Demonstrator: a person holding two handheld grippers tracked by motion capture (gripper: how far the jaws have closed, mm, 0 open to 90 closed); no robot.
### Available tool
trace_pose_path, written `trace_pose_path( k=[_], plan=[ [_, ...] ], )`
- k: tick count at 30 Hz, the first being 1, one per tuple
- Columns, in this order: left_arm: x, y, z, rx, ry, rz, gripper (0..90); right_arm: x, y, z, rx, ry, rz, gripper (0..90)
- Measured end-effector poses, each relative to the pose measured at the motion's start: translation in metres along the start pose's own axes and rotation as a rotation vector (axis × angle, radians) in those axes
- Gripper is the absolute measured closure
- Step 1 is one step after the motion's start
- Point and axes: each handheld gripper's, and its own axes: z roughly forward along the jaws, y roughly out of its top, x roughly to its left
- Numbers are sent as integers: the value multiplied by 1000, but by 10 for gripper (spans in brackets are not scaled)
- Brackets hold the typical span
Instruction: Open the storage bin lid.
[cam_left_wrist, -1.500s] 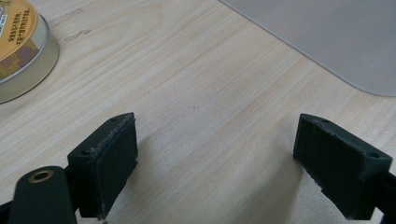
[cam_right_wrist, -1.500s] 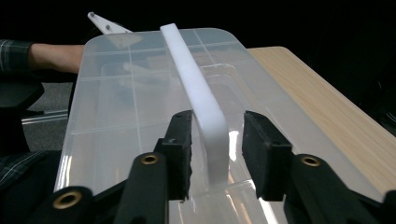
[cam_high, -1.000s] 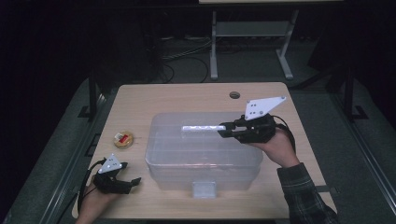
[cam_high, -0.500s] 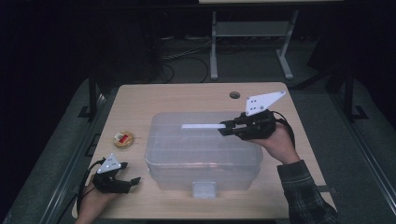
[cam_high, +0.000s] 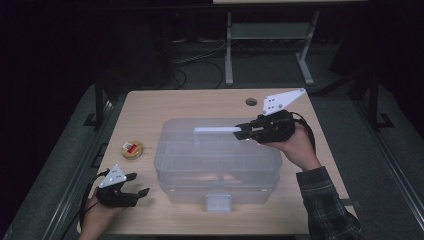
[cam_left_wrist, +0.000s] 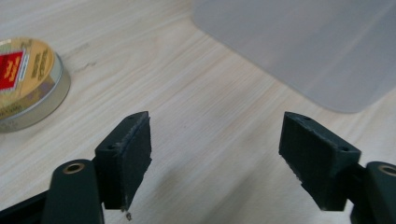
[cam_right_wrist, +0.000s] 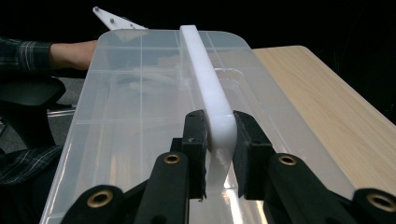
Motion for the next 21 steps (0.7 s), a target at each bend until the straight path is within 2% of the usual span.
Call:
trace_pose_path(
  k=[4,8,14,16,17,18,19,21],
  plan=[
    [-3,5,-6,-21,-14,9,334,-2,2,0,1,0,2,760],
    [-9,14,-17,-63,-52,10,458,-5,4,-1,3,3,17,759],
    [-14,23,-25,-109,-98,-5,594,-7,6,-1,5,4,25,759],
    [-18,26,-28,-130,-125,-14,628,-8,6,-1,0,4,29,759],
    [-21,30,-32,-148,-157,-24,696,-8,6,-1,-2,5,38,759],
    [-21,30,-32,-148,-157,-24,727,-8,6,-1,-2,5,38,759],
    [-25,35,-34,-158,-186,-19,760,-10,6,-1,-4,6,35,759],
    [-27,37,-35,-162,-197,-15,827,-10,7,-1,-2,7,36,759]
  ],
)
